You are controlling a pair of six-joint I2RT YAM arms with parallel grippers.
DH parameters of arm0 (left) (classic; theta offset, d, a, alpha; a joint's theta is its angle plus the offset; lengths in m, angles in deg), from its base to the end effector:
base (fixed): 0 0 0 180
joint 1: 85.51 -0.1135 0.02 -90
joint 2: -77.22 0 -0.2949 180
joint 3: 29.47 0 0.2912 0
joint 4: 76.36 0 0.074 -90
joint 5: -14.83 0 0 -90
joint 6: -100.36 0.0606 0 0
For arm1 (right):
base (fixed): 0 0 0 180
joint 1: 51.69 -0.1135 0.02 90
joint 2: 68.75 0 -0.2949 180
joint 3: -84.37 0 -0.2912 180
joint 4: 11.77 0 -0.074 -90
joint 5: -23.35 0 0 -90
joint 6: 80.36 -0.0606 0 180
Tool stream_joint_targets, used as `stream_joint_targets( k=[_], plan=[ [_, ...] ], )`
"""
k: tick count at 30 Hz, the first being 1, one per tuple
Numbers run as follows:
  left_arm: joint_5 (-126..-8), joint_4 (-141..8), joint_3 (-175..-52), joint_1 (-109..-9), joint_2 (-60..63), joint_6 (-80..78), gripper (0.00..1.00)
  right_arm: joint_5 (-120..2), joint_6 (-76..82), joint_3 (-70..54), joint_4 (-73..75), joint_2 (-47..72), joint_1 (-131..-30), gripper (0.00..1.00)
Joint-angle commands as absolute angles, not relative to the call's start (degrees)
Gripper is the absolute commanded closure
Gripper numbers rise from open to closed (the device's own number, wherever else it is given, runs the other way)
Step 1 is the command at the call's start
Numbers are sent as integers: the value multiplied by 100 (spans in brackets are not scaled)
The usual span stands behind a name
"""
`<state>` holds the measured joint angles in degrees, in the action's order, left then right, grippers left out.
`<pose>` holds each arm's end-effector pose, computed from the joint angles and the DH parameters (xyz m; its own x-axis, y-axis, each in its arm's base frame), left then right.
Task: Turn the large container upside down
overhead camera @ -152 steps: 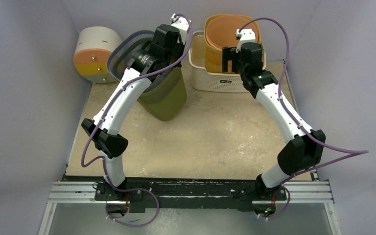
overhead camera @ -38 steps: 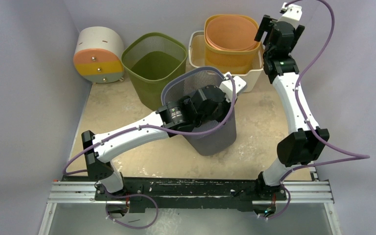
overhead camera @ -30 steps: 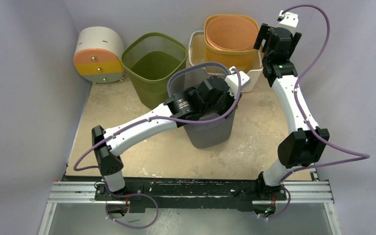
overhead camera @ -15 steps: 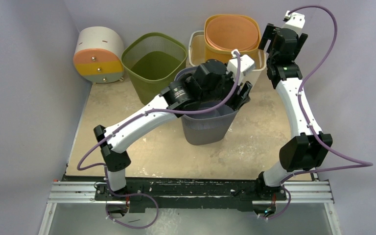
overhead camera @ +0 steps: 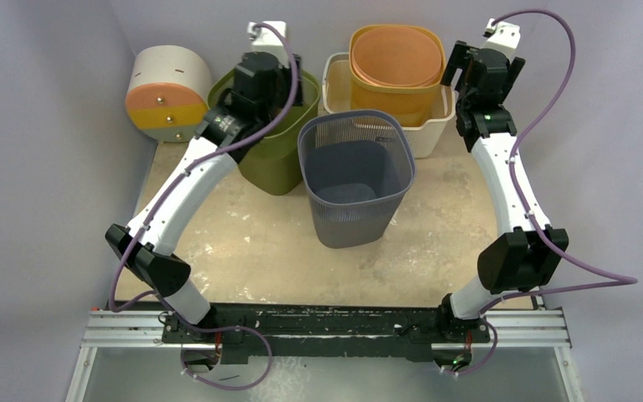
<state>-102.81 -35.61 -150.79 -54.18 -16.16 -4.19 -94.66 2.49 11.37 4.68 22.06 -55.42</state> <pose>0.3727 -0.1939 0.5160 -0.2020 -0.1376 -0.9697 0.0243 0.9891 -0.1454 0.4323 -0.0003 0.4890 0.0467 0.1132 -0.9925 0.4086 0.9045 0.1224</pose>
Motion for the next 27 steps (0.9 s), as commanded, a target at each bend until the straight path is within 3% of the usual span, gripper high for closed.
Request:
stream_joint_targets(
  k=[1, 10, 18, 27],
  plan=[
    [-11572, -3526, -14765, -5656, -1054, -1083, 42, -9372, 142, 1299, 450, 2268, -5521, 0],
    [-12737, -2668, -14163, -5679, -413, -2653, 42, -9196, 64, 1448, 566, 2529, -5521, 0],
    [-11628, -3142, -13002, -6064, -231, -3846, 39, -9087, 3, 1505, 631, 2618, -5521, 0],
    [-11003, -4120, -12611, -6290, -626, -4075, 39, -9255, 143, 1532, 624, 2623, -5515, 0]
  ],
)
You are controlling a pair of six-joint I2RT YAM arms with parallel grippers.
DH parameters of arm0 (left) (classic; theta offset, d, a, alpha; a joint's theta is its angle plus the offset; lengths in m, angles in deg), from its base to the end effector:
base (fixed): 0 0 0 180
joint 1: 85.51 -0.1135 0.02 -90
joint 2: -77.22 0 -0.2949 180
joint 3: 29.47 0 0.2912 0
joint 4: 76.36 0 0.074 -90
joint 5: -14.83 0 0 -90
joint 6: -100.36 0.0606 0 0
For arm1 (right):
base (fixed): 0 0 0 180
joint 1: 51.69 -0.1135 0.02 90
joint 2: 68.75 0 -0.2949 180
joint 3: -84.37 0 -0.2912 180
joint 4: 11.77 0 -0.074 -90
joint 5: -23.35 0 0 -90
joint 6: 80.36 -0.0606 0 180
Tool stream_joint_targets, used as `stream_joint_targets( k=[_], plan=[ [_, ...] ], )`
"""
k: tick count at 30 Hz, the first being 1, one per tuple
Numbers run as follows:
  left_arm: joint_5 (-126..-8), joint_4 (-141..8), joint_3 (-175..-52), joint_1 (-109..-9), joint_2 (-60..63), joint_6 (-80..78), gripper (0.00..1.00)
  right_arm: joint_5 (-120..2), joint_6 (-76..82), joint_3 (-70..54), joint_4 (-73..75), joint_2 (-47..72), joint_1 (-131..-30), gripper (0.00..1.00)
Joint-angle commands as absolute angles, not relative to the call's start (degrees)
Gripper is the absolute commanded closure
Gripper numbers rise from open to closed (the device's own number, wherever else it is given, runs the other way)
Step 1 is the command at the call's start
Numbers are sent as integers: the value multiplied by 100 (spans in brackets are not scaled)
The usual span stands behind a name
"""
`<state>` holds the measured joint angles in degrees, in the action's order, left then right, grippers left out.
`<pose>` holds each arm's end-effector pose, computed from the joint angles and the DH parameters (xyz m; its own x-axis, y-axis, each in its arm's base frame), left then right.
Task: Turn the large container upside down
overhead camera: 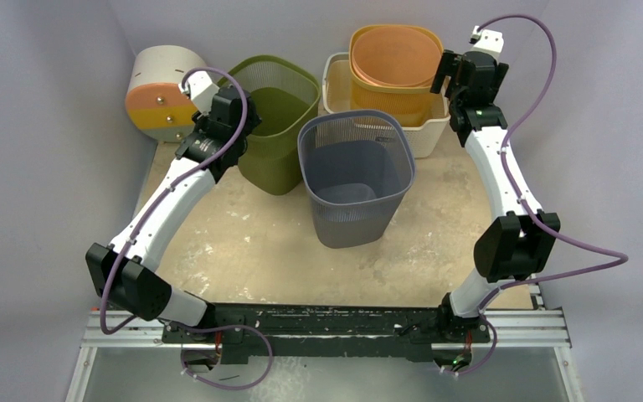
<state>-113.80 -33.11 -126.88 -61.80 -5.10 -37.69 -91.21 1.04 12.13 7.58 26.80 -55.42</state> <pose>0.3528 -0.1136 0.4243 -0.1477 -0.5697 -0.8085 -0.4483 0.7672 -0.4587 0.4619 0.0049 0.4526 -0.0699 0.1317 -0.9888 0.3670 0.9251 0.0973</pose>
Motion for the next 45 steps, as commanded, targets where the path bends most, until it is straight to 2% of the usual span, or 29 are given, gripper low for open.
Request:
stream_joint_targets(
  k=[1, 11, 22, 24, 30, 36, 45],
  plan=[
    [-10953, -4253, -12546, -6310, -684, -4130, 39, -9265, 165, 1558, 631, 2638, -5520, 0],
    [-10700, -5395, -12351, -6720, -1577, -4272, 40, -9291, 316, 1759, 668, 2749, -5503, 0],
    [-10541, -5733, -13987, -7344, -2966, -3377, 41, -9105, 235, 1800, 821, 2846, -5503, 0],
    [-10467, -5617, -14211, -7366, -3061, -3150, 37, -9103, 231, 1778, 857, 2861, -5503, 0],
    [-10088, -4713, -14451, -7364, -2529, -2835, 34, -9106, 241, 1723, 959, 2851, -5503, 0],
    [-9961, -4073, -13865, -7347, -1319, -2601, 32, -9148, 221, 1632, 926, 2768, -5503, 0],
    [-7838, -4478, -13609, -7247, -515, -1659, 31, -8894, -234, 2394, 1322, 3267, -5503, 0]
  ],
)
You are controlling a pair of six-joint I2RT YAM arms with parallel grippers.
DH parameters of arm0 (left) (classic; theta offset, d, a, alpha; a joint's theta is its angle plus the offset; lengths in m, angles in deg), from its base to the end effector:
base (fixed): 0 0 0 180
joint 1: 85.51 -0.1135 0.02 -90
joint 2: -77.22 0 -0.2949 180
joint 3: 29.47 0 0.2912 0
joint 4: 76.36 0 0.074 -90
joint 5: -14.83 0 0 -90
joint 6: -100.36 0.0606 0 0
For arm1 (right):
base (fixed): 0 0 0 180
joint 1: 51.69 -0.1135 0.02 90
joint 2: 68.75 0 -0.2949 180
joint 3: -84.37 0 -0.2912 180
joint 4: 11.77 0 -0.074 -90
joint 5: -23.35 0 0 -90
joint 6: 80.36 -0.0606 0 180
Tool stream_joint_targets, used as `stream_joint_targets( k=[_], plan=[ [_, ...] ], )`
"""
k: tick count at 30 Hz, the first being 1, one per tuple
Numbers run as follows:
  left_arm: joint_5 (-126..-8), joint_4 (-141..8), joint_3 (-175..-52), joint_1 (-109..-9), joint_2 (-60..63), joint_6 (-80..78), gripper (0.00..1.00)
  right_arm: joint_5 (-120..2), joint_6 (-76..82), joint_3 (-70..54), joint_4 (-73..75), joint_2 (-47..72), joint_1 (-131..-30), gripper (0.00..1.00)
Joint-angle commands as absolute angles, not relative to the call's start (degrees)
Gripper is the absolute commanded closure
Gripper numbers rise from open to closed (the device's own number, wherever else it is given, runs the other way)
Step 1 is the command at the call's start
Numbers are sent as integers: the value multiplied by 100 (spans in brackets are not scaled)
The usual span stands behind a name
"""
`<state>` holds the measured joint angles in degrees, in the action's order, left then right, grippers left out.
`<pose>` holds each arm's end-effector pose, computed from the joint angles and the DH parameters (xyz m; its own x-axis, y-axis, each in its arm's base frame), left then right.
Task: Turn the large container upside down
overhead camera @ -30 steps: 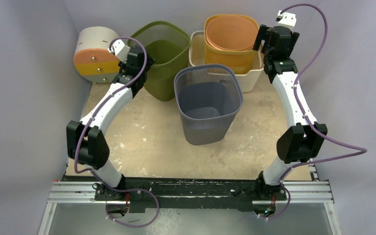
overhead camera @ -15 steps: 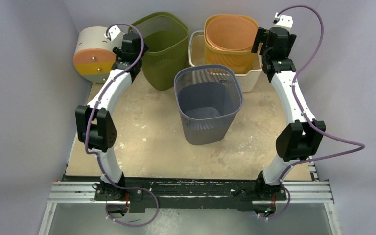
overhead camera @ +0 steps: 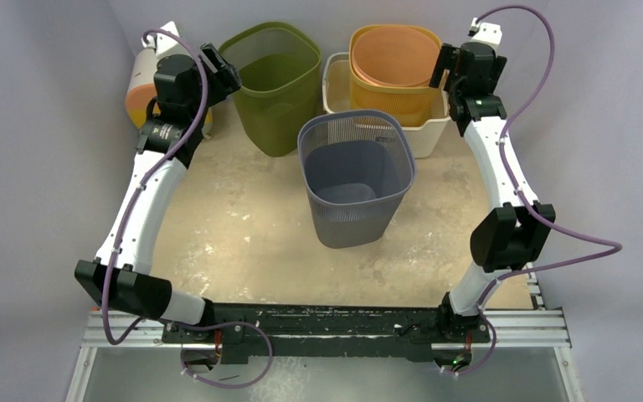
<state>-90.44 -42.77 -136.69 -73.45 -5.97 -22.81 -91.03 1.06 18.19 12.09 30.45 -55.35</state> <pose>0.3765 -0.0641 0.5029 -0.1073 -0.5168 -0.8494 -0.1327 0.8541 -0.5029 0.4771 0.0054 0.4574 -0.1065 0.1294 -0.9859 0.3685 0.9260 0.0817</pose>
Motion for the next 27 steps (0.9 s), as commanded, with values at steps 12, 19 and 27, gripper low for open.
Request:
stream_joint_targets(
  k=[12, 19, 27],
  plan=[
    [-6101, -3336, -16094, -4462, -1867, 51, 37, -9002, -393, 2642, 1484, 3303, -5503, 0],
    [-5859, -3147, -16435, -3621, -2360, 119, 37, -8990, -497, 2659, 1666, 3330, -5504, 0],
    [-6466, -2440, -16972, -2864, -3158, 548, 36, -8853, -620, 2027, 1366, 3039, -5468, 0]
  ],
)
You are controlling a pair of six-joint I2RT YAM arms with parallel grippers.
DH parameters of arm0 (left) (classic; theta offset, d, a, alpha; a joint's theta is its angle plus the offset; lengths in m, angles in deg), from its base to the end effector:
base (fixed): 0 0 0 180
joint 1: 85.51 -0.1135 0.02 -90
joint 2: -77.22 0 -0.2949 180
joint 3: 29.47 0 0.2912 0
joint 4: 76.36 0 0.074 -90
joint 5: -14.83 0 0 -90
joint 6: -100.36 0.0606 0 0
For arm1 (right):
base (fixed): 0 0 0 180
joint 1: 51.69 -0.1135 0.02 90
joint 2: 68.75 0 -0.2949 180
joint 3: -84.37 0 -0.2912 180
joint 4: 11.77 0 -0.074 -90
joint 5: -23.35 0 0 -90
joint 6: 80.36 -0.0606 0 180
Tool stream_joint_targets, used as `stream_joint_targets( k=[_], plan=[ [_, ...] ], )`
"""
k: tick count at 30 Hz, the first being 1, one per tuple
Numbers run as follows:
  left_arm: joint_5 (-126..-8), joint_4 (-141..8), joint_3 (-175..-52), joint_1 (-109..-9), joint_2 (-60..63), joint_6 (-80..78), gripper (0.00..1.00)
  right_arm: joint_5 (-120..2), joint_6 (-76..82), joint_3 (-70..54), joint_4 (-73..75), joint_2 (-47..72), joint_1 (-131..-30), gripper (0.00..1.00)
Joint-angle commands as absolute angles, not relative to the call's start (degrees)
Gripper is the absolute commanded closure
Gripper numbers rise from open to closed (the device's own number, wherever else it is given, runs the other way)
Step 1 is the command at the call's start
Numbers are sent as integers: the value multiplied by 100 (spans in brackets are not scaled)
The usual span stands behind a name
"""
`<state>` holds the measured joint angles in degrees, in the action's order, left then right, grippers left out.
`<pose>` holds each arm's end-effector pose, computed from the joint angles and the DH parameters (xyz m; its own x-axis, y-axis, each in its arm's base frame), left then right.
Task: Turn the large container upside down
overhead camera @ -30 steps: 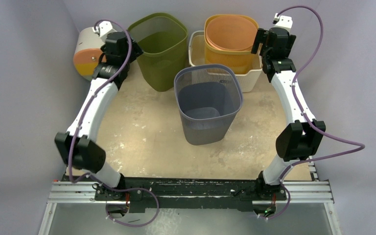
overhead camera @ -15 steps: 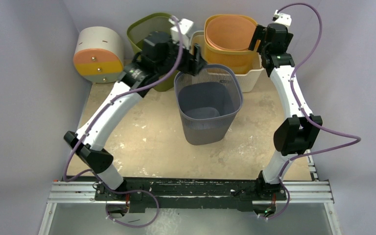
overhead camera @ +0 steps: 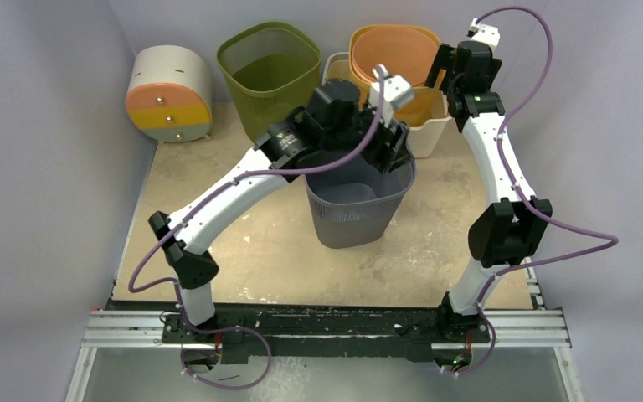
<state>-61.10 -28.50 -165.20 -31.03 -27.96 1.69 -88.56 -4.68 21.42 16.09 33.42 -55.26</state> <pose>0.2638 -0.3950 0.5066 -0.3102 0.1829 -0.9329 0.8877 0.4069 -0.2154 0.4910 0.0080 0.4473 -0.1417 0.2211 -0.9649 0.3511 0.9226 0.1598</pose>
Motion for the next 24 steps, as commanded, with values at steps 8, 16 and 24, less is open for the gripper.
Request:
stream_joint_targets(
  k=[8, 16, 24],
  plan=[
    [-7179, -2606, -16997, -2730, -3473, 483, 35, -8742, -615, 1908, 1278, 2935, -5402, 0],
    [-7675, -2206, -17368, -2704, -3838, 182, 41, -8717, -619, 1810, 1284, 2839, -5305, 0],
    [-7604, -1773, -17561, -2651, -4011, -226, 45, -8844, -536, 1967, 1598, 2783, -5279, 0]
  ],
)
